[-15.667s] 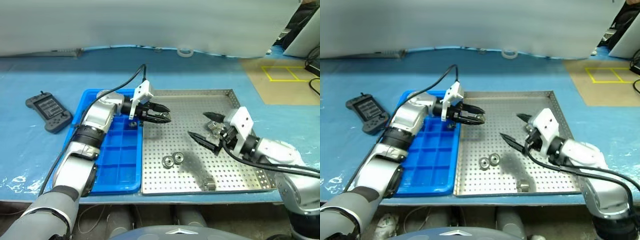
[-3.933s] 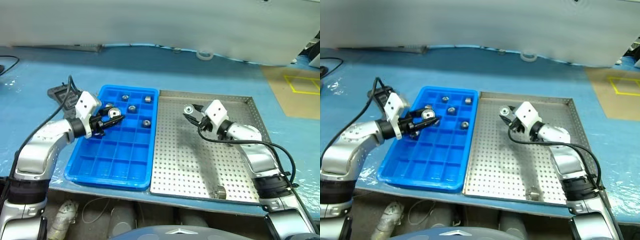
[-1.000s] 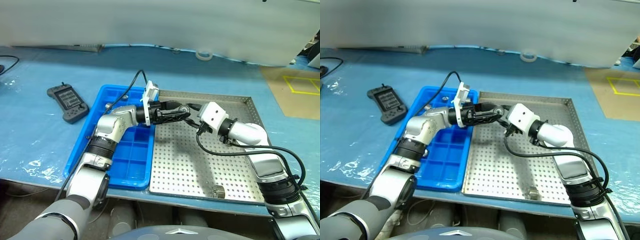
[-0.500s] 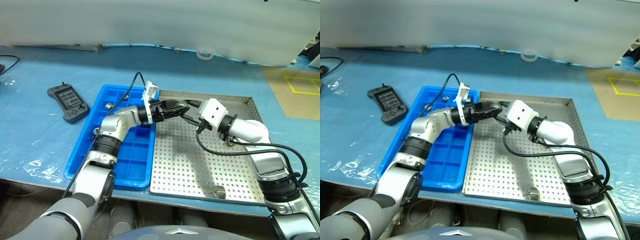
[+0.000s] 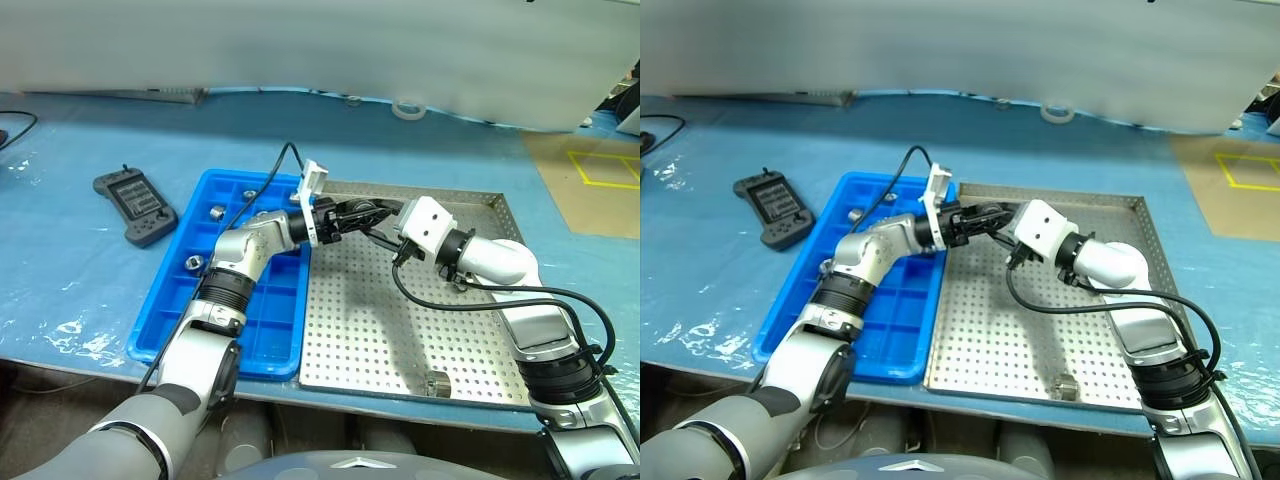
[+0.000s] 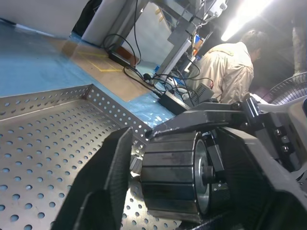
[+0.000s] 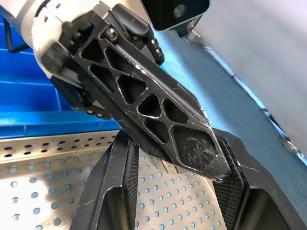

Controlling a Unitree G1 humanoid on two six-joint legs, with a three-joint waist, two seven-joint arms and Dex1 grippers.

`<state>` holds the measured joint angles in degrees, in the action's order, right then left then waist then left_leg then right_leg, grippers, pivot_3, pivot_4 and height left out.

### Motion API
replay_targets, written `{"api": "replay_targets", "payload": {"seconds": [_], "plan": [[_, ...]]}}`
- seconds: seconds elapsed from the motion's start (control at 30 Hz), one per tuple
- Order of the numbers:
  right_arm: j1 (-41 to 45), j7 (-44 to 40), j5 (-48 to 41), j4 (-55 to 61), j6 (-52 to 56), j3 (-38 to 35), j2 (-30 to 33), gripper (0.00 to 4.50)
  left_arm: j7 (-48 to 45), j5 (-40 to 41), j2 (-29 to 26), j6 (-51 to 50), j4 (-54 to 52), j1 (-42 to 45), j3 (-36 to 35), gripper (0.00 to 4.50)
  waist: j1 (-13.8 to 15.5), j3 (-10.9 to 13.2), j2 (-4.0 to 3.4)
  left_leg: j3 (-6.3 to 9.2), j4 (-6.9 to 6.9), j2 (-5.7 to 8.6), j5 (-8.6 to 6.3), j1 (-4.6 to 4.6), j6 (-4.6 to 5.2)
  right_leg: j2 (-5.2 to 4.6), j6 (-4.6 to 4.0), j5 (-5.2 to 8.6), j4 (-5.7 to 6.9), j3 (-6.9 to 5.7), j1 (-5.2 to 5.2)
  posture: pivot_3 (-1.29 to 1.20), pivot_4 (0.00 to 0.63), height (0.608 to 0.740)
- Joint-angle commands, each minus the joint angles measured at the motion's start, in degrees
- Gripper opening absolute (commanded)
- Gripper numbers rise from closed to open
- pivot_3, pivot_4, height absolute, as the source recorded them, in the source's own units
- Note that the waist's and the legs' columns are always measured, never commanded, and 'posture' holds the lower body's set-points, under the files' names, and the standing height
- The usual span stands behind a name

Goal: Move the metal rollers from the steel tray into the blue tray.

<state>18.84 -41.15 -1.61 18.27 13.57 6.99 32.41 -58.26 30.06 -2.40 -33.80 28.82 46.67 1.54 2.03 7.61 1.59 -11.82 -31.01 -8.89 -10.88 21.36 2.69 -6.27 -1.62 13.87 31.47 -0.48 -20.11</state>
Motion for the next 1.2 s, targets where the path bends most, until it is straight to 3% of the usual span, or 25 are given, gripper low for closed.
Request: {"api": "replay_targets", "payload": {"seconds": [0.03, 0.13, 0.43, 0.53, 0.73, 0.97, 1.2], "plan": [[0.8, 0.4, -0.4, 2.7, -0.6, -0.8, 0.1, 1.72, -0.1, 0.0, -0.2, -0.1, -1.7, 0.4, -0.1, 1.95, 0.0, 0.0, -0.01, 0.0, 0.0, 0.0, 0.0, 0.0, 0.01, 0.0, 0.0, 0.0, -0.02, 0.0, 0.0, -0.18, 0.15, 0.74], [1.0, 0.5, -0.3, 2.6, -0.6, -0.7, -0.1, 1.72, -0.3, 0.0, -0.4, -0.3, -2.1, 0.3, 0.1, 1.36, -0.1, 0.0, -0.02, 0.0, 0.0, 0.0, -0.01, 0.01, 0.01, 0.0, 0.0, 0.0, -0.03, 0.0, 0.0, -0.18, 0.15, 0.74], [1.8, 0.9, 0.2, 1.9, -0.5, -0.4, -0.3, 1.72, -0.3, 0.7, -0.7, -1.3, -3.5, 0.0, -0.3, 1.35, -0.1, 0.0, -0.04, -0.01, 0.01, 0.0, -0.02, 0.03, 0.03, 0.0, 0.0, 0.0, -0.06, 0.0, 0.0, -0.17, 0.15, 0.74], [1.9, -0.8, -3.4, 2.1, 0.8, -1.4, -0.9, 1.72, 0.2, 0.5, -0.6, -1.1, -3.2, 0.1, -0.4, 1.35, 0.0, 0.0, -0.04, -0.01, 0.0, 0.01, -0.03, 0.03, 0.04, 0.0, 0.0, 0.0, -0.07, 0.0, 0.01, -0.17, 0.15, 0.74], [2.8, 1.4, -1.7, 1.7, 3.8, -1.1, -0.8, 3.71, 0.9, 0.4, -0.4, -0.9, -3.2, 0.1, -0.4, 1.35, -0.1, 0.0, -0.05, -0.01, 0.0, 0.0, -0.03, 0.05, 0.04, 0.0, 0.0, 0.0, -0.07, -0.01, -0.01, -0.17, 0.15, 0.74], [1.5, 1.5, 0.0, 1.4, 1.7, -0.3, 0.2, 3.71, 1.6, 0.6, -1.7, -0.9, -4.6, 0.3, -1.1, 1.35, 0.0, 0.0, -0.05, -0.01, 0.01, 0.01, -0.04, 0.08, 0.06, -0.01, 0.0, 0.0, -0.12, -0.02, 0.0, -0.17, 0.15, 0.74], [0.6, -0.1, -2.6, 0.8, 1.8, -2.0, 0.9, 3.71, 1.6, 3.7, -10.5, -3.8, -18.5, -3.9, -4.5, 1.35, -0.5, 0.1, -0.1, -0.01, 0.06, -0.02, -0.03, 0.08, 0.03, 0.01, 0.0, 0.0, -0.12, -0.03, -0.05, -0.11, 0.15, 0.74]]}}
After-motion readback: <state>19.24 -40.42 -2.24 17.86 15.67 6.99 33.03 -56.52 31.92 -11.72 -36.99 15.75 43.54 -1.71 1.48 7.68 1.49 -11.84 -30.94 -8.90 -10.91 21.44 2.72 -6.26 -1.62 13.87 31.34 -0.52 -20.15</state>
